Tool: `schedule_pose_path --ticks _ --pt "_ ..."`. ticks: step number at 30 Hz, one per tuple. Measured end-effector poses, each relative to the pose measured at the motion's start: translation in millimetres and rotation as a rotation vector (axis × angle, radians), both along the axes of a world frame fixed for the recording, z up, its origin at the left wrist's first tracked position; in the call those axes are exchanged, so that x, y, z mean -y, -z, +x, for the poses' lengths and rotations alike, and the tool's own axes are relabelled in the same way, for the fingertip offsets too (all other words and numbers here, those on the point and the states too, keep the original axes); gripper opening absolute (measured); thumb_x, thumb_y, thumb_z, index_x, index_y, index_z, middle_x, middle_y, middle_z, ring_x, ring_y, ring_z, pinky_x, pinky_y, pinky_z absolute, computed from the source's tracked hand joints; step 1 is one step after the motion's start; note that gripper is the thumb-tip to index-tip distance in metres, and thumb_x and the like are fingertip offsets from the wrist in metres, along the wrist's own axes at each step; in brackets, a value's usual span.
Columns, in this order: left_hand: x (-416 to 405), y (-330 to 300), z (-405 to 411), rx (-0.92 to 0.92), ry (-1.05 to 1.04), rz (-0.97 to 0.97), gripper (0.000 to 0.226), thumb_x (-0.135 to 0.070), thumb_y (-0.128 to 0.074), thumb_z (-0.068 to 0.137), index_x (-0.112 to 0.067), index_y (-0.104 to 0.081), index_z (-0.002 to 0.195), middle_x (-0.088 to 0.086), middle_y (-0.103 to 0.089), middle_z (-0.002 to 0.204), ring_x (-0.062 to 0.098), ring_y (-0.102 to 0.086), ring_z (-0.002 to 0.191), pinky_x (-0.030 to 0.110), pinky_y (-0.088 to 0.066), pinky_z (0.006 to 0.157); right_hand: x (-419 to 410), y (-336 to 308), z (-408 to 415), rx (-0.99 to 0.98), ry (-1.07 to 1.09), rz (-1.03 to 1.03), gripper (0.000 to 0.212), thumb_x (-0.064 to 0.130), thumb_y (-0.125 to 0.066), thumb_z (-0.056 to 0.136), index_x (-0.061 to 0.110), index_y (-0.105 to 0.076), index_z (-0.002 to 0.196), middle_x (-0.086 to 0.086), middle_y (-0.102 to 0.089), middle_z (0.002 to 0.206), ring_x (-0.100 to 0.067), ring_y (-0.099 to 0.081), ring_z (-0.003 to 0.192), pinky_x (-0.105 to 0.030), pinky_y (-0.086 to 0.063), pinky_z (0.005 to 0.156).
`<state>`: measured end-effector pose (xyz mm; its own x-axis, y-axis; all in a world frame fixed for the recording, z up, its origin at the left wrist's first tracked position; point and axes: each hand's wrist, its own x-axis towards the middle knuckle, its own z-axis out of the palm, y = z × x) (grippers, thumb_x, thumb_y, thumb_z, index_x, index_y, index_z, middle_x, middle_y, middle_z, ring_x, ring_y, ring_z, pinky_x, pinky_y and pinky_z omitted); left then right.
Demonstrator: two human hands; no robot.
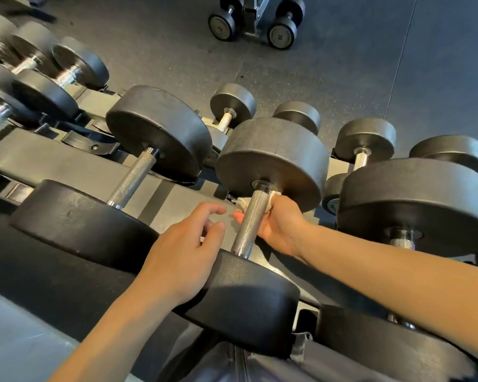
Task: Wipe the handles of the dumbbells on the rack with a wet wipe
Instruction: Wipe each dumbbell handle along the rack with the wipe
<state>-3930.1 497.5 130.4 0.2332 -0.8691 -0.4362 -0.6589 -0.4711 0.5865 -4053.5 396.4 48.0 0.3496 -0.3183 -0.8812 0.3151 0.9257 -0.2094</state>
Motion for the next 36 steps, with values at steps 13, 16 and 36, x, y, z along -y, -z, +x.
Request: schedule_pose_path --ticks 13,16,36 --pt "-1 -5 -2 0.02 0.0 0.002 0.02 -0.039 -0.036 0.094 -0.03 -0.053 0.09 -0.007 -0.061 0.083 0.009 -0.057 0.082 0.033 -0.048 0.077 5 0 -15 -0.112 -0.17 -0.165 0.034 0.019 -0.037 0.102 0.009 -0.046 0.133 -0.012 -0.066 0.113 -0.023 -0.064 0.103 -0.039 -0.049 0.094" --pt "-1 -6 -2 0.02 0.0 0.0 0.022 -0.039 -0.036 0.093 -0.029 -0.054 0.086 -0.006 -0.061 0.08 0.011 -0.056 0.08 0.036 -0.048 0.076 2 7 -8 0.018 -0.045 -0.112 0.033 0.021 -0.035 0.101 0.005 -0.045 0.129 -0.02 -0.067 0.111 -0.029 -0.067 0.101 -0.043 -0.05 0.095" --pt "0 -5 -2 0.016 0.031 0.003 0.025 -0.035 -0.037 0.097 -0.025 -0.056 0.085 -0.007 -0.062 0.082 0.008 -0.056 0.081 0.022 -0.042 0.072 -16 -14 -34 -0.23 -1.32 -0.534 0.048 0.051 -0.04 0.097 0.018 -0.053 0.129 -0.004 -0.062 0.107 -0.01 -0.054 0.081 -0.021 -0.046 0.07"
